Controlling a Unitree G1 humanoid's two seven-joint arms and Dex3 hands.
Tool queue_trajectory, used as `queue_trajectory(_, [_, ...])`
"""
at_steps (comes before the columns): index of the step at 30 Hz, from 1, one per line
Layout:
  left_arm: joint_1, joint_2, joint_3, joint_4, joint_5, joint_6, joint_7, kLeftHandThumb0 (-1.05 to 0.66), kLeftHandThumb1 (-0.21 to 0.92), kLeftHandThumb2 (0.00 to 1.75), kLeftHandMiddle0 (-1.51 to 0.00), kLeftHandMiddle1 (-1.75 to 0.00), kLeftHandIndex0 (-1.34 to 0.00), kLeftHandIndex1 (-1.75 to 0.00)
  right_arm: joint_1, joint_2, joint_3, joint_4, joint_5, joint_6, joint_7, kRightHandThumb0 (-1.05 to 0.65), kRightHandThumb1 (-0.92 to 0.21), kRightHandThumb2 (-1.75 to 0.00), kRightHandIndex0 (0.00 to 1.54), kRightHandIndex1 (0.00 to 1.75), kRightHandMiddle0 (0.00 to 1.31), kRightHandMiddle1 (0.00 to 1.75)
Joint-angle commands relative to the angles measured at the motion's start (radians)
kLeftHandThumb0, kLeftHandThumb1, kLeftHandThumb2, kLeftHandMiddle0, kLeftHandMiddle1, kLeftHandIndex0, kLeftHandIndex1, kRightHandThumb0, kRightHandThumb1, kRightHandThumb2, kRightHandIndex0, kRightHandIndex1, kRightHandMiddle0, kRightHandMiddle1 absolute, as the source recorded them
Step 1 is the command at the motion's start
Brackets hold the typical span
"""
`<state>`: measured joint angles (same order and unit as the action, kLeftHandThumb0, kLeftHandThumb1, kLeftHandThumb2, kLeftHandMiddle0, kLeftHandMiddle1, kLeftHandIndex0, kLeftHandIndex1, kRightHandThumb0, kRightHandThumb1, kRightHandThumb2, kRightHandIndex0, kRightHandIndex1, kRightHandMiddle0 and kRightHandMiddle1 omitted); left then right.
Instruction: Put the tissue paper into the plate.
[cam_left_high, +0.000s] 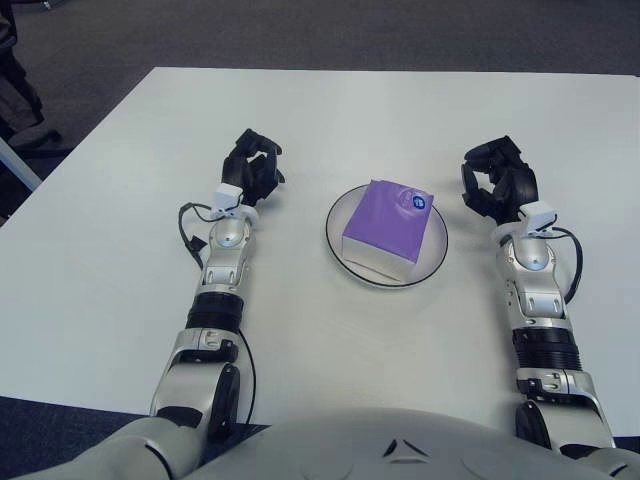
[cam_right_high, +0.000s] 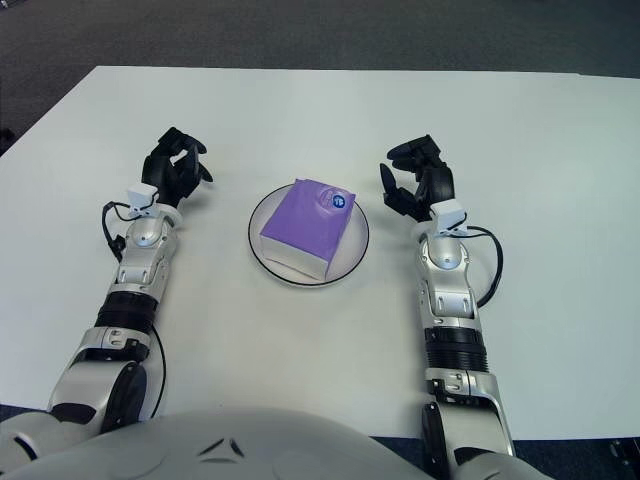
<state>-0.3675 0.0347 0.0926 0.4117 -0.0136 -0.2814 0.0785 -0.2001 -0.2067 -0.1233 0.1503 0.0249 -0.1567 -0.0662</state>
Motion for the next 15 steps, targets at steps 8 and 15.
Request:
queue_trajectory(8, [0.137, -0.021, -0.004, 0.044, -0.003, -0.015, -0.010, -0.35, 0.92, 0.56, -0.84, -1.75, -0.56, -1.74, 0.102, 0.058, -0.012, 0.132, -0.002, -0.053, -0.027, -0.01, -0.46, -1.14, 0.54, 1.68, 0.29, 1.74])
queue_trajectory(15, [0.139, -0.023, -0.004, 0.040, -0.001, -0.013, -0.009, -0.34, 0.92, 0.56, -0.84, -1.75, -0.55, -1.74, 0.093, 0.066, -0.010, 0.170, -0.011, -0.084, -0.049, -0.01, -0.43, -1.17, 0.56, 1.67, 0.32, 1.75])
